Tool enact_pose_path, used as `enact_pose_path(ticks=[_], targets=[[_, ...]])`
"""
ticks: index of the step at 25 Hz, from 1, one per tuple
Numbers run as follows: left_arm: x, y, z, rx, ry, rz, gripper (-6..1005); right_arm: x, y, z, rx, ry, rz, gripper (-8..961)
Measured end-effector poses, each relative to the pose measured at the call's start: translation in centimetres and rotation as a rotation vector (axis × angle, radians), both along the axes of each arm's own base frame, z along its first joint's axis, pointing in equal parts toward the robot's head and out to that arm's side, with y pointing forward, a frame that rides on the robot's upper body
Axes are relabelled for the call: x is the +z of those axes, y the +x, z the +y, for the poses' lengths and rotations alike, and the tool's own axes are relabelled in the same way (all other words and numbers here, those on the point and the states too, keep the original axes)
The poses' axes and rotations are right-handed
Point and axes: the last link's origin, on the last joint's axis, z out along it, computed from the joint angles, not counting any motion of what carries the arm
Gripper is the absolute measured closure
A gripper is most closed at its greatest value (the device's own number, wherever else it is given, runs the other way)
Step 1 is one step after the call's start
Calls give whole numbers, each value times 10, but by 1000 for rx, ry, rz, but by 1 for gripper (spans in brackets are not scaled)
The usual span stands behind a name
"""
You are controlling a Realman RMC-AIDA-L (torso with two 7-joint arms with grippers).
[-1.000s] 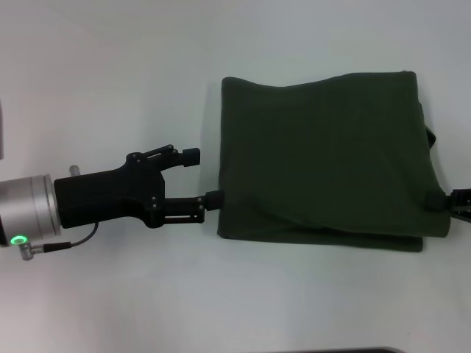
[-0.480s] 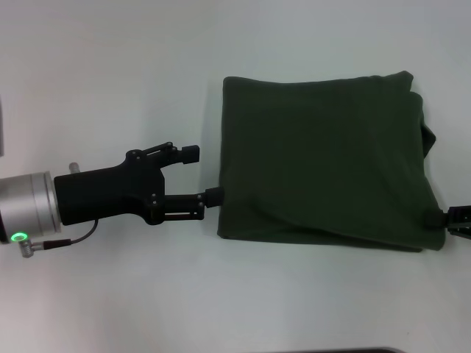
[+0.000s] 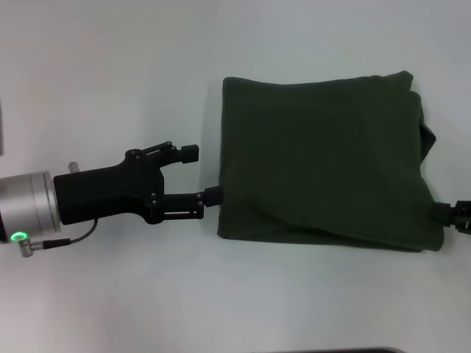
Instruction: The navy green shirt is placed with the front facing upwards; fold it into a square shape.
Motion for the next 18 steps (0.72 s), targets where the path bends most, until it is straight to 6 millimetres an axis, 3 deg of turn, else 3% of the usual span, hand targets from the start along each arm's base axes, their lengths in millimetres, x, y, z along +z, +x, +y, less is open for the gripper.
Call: enact_pose_path(ticks=[6, 10, 13, 18], targets=[[2, 0, 2, 3, 11, -3, 57, 23, 6, -5, -2, 112, 20, 720], [4, 1, 4, 5, 21, -7, 57, 47, -1, -8, 81, 242, 72, 647], [3, 3, 6, 0, 22, -8, 57, 54, -13, 2, 175, 326, 100, 563], [3, 7, 10, -8, 28, -17, 57, 43, -34, 32, 258, 363, 115, 355]])
